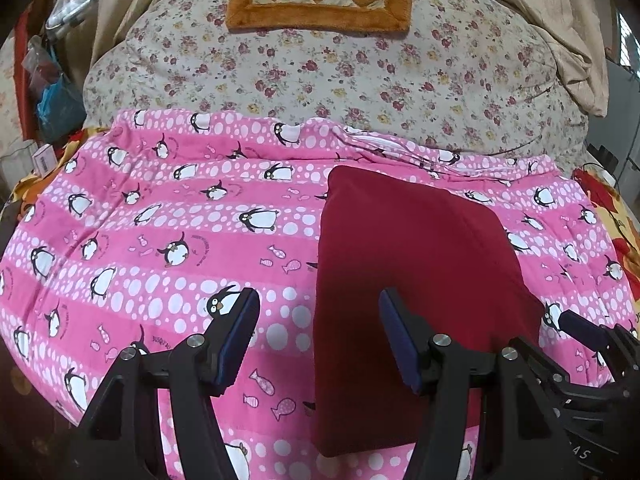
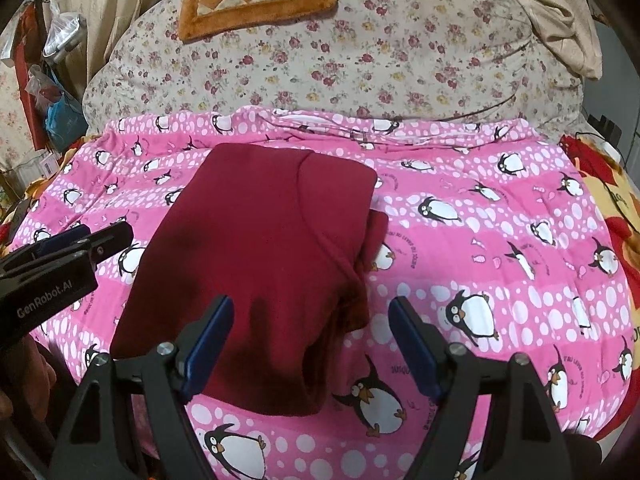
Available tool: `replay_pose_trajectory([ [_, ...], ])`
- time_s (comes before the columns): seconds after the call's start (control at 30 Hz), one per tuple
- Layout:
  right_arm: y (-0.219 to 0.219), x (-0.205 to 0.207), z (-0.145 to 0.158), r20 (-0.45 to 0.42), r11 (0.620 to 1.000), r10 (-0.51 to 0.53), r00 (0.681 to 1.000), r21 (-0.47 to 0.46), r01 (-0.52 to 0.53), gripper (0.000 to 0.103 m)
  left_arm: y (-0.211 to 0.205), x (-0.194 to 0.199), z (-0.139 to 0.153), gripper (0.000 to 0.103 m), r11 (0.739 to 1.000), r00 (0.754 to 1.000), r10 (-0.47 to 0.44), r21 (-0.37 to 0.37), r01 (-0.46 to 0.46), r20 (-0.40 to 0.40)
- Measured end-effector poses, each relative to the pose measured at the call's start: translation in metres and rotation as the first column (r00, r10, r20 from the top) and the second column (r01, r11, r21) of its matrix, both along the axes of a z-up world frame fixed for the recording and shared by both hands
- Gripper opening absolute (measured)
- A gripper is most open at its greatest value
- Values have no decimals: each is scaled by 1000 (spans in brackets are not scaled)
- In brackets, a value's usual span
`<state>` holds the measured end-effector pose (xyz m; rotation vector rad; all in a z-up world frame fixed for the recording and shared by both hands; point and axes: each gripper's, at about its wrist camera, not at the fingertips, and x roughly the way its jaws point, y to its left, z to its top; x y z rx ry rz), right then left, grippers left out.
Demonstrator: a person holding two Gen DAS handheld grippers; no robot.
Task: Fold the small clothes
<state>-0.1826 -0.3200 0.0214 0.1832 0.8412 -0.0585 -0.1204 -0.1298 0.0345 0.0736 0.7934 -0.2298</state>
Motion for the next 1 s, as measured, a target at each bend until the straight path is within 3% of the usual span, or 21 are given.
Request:
replay_pose_trajectory([
  [1.0,2,10,-10,-35,1000,17,999,23,-16,83,-5,6,-7,42,1000,1000,-14,4,14,-28],
])
